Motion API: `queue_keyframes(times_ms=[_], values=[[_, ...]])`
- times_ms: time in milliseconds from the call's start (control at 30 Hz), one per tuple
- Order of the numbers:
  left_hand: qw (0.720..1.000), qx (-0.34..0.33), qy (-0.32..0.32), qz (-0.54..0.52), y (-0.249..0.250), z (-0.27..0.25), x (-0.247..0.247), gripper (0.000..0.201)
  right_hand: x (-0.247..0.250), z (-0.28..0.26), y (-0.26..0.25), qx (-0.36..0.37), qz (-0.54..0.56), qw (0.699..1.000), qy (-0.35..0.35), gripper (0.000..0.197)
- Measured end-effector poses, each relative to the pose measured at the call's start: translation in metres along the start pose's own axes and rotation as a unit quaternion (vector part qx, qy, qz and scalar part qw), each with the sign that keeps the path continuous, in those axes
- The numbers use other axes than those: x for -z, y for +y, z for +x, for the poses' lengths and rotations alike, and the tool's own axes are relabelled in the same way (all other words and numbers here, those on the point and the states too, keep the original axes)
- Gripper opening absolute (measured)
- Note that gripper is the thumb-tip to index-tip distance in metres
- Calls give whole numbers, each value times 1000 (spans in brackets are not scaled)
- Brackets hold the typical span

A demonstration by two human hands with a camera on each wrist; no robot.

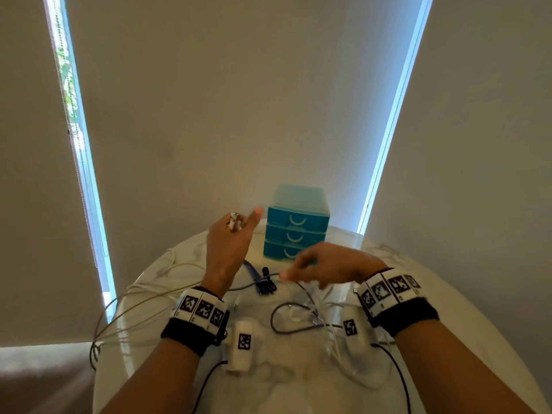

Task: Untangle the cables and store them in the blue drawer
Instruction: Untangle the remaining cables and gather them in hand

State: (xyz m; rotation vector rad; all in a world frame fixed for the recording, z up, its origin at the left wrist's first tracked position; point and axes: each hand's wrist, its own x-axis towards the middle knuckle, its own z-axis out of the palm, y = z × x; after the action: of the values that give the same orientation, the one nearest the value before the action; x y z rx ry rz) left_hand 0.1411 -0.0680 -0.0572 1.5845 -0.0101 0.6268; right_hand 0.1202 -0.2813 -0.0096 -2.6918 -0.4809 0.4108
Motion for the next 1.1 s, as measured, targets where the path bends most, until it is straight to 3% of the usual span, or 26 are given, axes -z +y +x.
queue_keyframes(times_ms=[100,167,233,300,400,467,633,800,1000,1100], values=[[999,6,30,-40,0,3,3,52,-7,23,-20,14,-27,989,143,36],[999,6,35,-40,-2,4,3,52,-25,44,-28,19,-65,989,130,29],[998,3,39,-42,-2,2,2,51,-44,58,-32,39,-101,992,71,42],[998,0,40,-41,-2,1,2,49,-59,67,-34,62,-142,987,46,40],[998,-2,41,-42,-2,0,2,51,-63,73,-35,60,-183,977,89,14],[998,5,42,-46,-2,1,3,53,-52,71,-31,44,-179,974,134,7],[998,20,29,-61,1,0,7,45,-7,55,2,8,-39,964,262,2],[998,49,-14,-29,-1,-1,3,51,19,26,21,23,114,942,316,5],[988,94,-117,24,-7,-3,0,59,27,-1,18,61,249,907,335,9],[981,113,-155,-14,-9,-6,-5,53,20,-8,13,93,299,893,323,8]])
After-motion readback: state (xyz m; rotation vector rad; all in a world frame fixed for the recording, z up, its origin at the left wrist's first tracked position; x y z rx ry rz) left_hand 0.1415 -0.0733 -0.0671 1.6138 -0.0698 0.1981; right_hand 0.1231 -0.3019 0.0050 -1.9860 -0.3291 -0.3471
